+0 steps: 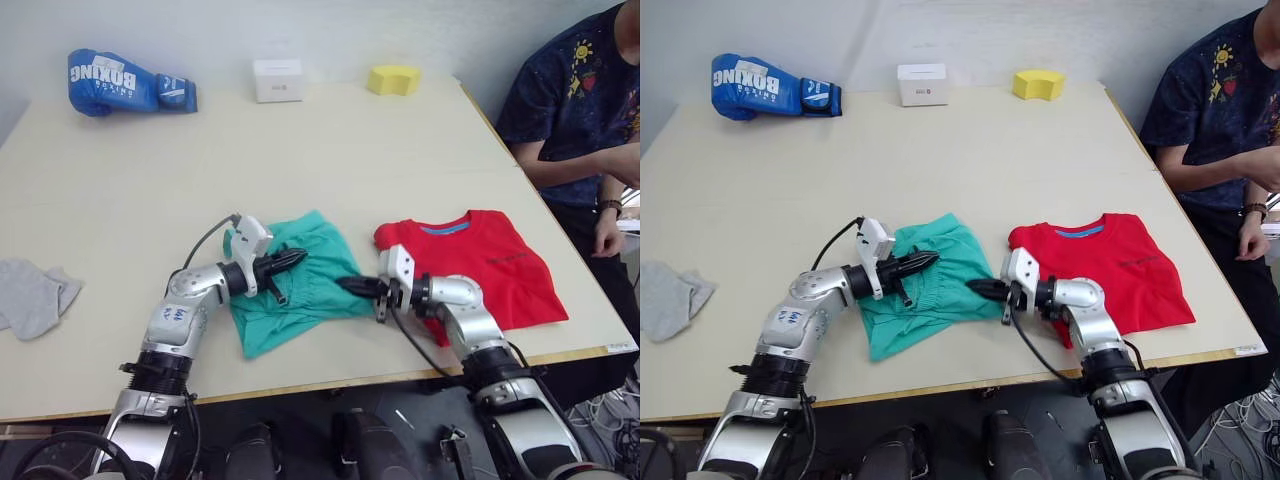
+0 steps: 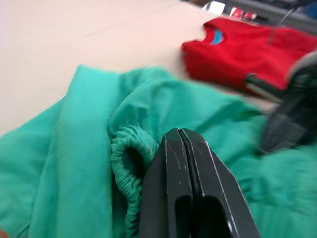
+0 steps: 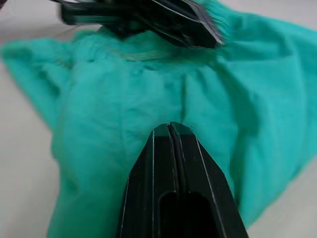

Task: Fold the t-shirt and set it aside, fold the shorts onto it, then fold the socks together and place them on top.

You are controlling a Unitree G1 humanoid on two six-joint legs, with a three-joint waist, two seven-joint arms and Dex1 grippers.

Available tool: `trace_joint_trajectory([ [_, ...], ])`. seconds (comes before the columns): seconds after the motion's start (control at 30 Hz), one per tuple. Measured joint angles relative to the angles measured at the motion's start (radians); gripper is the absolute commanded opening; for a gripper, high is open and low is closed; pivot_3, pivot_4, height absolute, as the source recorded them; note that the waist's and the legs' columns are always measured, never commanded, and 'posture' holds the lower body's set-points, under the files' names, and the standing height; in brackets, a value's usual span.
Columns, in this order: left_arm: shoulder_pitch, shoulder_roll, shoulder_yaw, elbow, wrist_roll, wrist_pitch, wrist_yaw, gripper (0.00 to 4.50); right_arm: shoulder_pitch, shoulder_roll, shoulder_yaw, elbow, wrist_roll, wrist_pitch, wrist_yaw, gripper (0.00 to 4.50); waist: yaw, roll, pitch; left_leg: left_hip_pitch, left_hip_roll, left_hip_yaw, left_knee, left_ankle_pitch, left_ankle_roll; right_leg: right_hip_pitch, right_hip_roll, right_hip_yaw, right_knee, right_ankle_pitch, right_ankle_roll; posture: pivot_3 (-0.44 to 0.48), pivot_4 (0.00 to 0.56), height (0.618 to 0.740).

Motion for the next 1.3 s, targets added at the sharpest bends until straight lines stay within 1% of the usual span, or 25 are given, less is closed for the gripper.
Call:
trace_joint_trajectory([
  [0.1, -0.010, -0.004, -0.013, 0.013, 0.024, -0.013, 0.010, 0.00, 0.075, -0.077, 0.035, -0.136, -0.009, -0.015, 0.035, 0.03, 0.007, 0.000, 0.000, 0.001, 0.000, 0.001, 0.002, -0.001, 0.000, 0.001, 0.000, 0.000, 0.000, 0.000, 0.000, 0.000, 0.150, 0.740],
  [0.17, -0.006, -0.003, -0.013, 0.012, 0.030, -0.017, 0.011, 0.00, 0.130, -0.121, 0.041, -0.236, 0.011, 0.013, 0.054, 0.03, 0.010, 0.000, 0.000, 0.001, 0.000, 0.000, 0.003, -0.001, 0.000, 0.001, 0.000, 0.000, 0.002, 0.000, 0.000, 0.000, 0.150, 0.740],
  [0.2, -0.002, 0.001, -0.013, 0.009, 0.031, -0.019, 0.009, 0.00, 0.151, -0.134, 0.040, -0.281, 0.033, 0.057, 0.053, 0.03, 0.010, 0.000, 0.000, 0.001, 0.000, 0.000, 0.004, -0.001, 0.000, 0.001, 0.000, 0.000, 0.003, 0.000, 0.000, 0.000, 0.150, 0.740],
  [0.23, 0.008, 0.007, -0.012, -0.001, 0.032, -0.022, 0.003, 0.00, 0.166, -0.149, 0.033, -0.334, 0.079, 0.150, 0.044, 0.03, 0.009, 0.000, 0.000, 0.002, 0.001, 0.000, 0.004, -0.001, 0.000, 0.001, 0.000, 0.001, 0.004, 0.000, 0.000, 0.000, 0.150, 0.740],
  [0.3, 0.029, 0.014, -0.007, -0.019, 0.031, -0.032, -0.007, 0.00, 0.165, -0.177, 0.001, -0.409, 0.169, 0.316, 0.020, 0.38, 0.009, 0.000, 0.000, 0.002, 0.000, 0.000, 0.004, -0.001, 0.000, 0.001, 0.000, 0.002, 0.006, 0.000, 0.000, 0.000, 0.150, 0.740],
  [0.37, 0.054, 0.021, 0.000, -0.025, 0.024, -0.065, -0.036, 0.00, 0.135, -0.238, -0.049, -0.481, 0.299, 0.574, -0.018, 0.92, 0.011, 0.000, 0.000, 0.002, 0.000, -0.001, 0.005, -0.001, 0.001, 0.001, -0.001, 0.001, 0.006, 0.000, -0.001, 0.000, 0.150, 0.740],
  [0.4, 0.069, 0.024, 0.012, -0.026, 0.013, -0.081, -0.055, 0.00, 0.105, -0.287, -0.077, -0.504, 0.355, 0.738, -0.048, 1.26, 0.013, 0.000, 0.000, 0.002, 0.001, -0.001, 0.005, -0.002, 0.002, 0.001, -0.001, 0.001, 0.005, 0.000, -0.001, 0.000, 0.150, 0.740],
  [0.47, 0.082, 0.027, 0.029, -0.028, -0.007, -0.096, -0.077, 0.00, 0.066, -0.343, -0.118, -0.515, 0.414, 0.950, -0.106, 1.94, 0.015, 0.000, 0.000, 0.001, 0.001, -0.002, 0.005, -0.003, 0.002, 0.001, -0.002, -0.001, 0.004, -0.001, -0.002, 0.000, 0.150, 0.740],
  [0.5, 0.088, 0.030, 0.041, -0.032, -0.016, -0.098, -0.087, 0.00, 0.037, -0.346, -0.127, -0.499, 0.444, 1.051, -0.130, 2.28, 0.015, 0.000, 0.000, 0.000, 0.001, -0.003, 0.006, -0.004, 0.005, 0.001, -0.002, -0.001, 0.004, -0.001, -0.003, 0.000, 0.150, 0.740],
  [0.57, 0.094, 0.036, 0.047, -0.037, -0.023, -0.105, -0.105, 0.00, -0.020, -0.329, -0.141, -0.439, 0.485, 1.190, -0.175, 2.91, 0.013, 0.000, 0.000, 0.000, 0.001, -0.003, 0.005, -0.004, 0.005, 0.000, -0.001, -0.001, 0.004, -0.001, -0.003, 0.000, 0.150, 0.740],
  [0.6, 0.096, 0.039, 0.048, -0.038, -0.024, -0.108, -0.119, 0.00, -0.080, -0.302, -0.154, -0.364, 0.501, 1.286, -0.216, 3.33, 0.010, 0.000, 0.000, -0.001, 0.001, -0.003, 0.006, -0.004, 0.005, 0.000, -0.001, -0.001, 0.004, -0.001, -0.003, 0.000, 0.150, 0.740],
  [0.63, 0.097, 0.039, 0.047, -0.038, -0.024, -0.111, -0.122, 0.00, -0.099, -0.293, -0.160, -0.344, 0.506, 1.314, -0.230, 3.57, 0.011, 0.000, 0.000, -0.001, 0.001, -0.003, 0.006, -0.004, 0.005, 0.000, -0.001, -0.001, 0.004, -0.001, -0.003, 0.000, 0.150, 0.740],
  [0.67, 0.100, 0.043, 0.048, -0.037, -0.023, -0.116, -0.127, 0.00, -0.131, -0.275, -0.170, -0.305, 0.515, 1.366, -0.249, 3.96, 0.012, 0.000, 0.000, -0.001, 0.001, -0.004, 0.006, -0.004, 0.005, 0.000, -0.001, -0.001, 0.004, -0.001, -0.003, 0.000, 0.150, 0.740],
  [0.73, 0.102, 0.050, 0.046, -0.035, -0.016, -0.124, -0.136, 0.00, -0.197, -0.233, -0.171, -0.231, 0.526, 1.457, -0.282, 4.49, 0.011, 0.000, 0.000, -0.002, 0.001, -0.003, 0.006, -0.004, 0.005, -0.001, 0.000, -0.001, 0.004, -0.001, -0.003, 0.000, 0.150, 0.740],
  [0.8, 0.103, 0.055, 0.043, -0.028, -0.003, -0.137, -0.139, 0.00, -0.258, -0.157, -0.179, -0.143, 0.519, 1.499, -0.339, 4.49, 0.008, 0.000, 0.000, -0.002, 0.001, -0.003, 0.006, -0.004, 0.005, -0.001, 0.000, -0.001, 0.004, -0.001, -0.003, 0.000, 0.150, 0.740],
  [0.87, 0.103, 0.054, 0.039, -0.027, 0.001, -0.140, -0.139, 0.00, -0.305, -0.106, -0.181, -0.088, 0.507, 1.506, -0.374, 4.49, 0.008, 0.000, 0.000, -0.002, 0.001, -0.003, 0.007, -0.004, 0.004, -0.001, 0.000, -0.001, 0.005, -0.001, -0.003, 0.000, 0.150, 0.740],
  [1.03, 0.118, 0.050, 0.039, -0.026, 0.002, -0.147, -0.128, 0.00, -0.398, -0.004, -0.169, 0.026, 0.469, 1.485, -0.408, 4.49, 0.006, 0.000, -0.001, -0.002, 0.002, -0.002, 0.007, -0.004, 0.004, -0.001, 0.000, -0.001, 0.005, -0.001, -0.003, 0.000, 0.150, 0.740],
  [1.13, 0.135, 0.048, 0.045, -0.035, -0.003, -0.143, -0.120, 0.00, -0.443, 0.051, -0.173, 0.095, 0.449, 1.476, -0.434, 3.87, 0.003, 0.000, -0.001, -0.002, 0.002, -0.002, 0.007, -0.004, 0.003, -0.001, 0.000, -0.001, 0.006, -0.001, -0.003, 0.000, 0.150, 0.740],
  [1.23, 0.153, 0.045, 0.055, -0.061, -0.009, -0.128, -0.103, 0.00, -0.473, 0.117, -0.187, 0.144, 0.434, 1.473, -0.483, 2.92, -0.001, 0.000, -0.001, -0.002, 0.002, -0.002, 0.007, -0.003, 0.003, -0.001, 0.000, -0.001, 0.006, -0.001, -0.003, 0.000, 0.150, 0.740],
  [1.3, 0.154, 0.047, 0.054, -0.062, -0.008, -0.131, -0.103, 0.00, -0.475, 0.127, -0.184, 0.137, 0.435, 1.496, -0.485, 2.19, -0.001, 0.000, -0.001, -0.003, 0.002, -0.002, 0.007, -0.003, 0.003, -0.002, 0.000, -0.001, 0.005, -0.001, -0.003, 0.000, 0.150, 0.740],
])
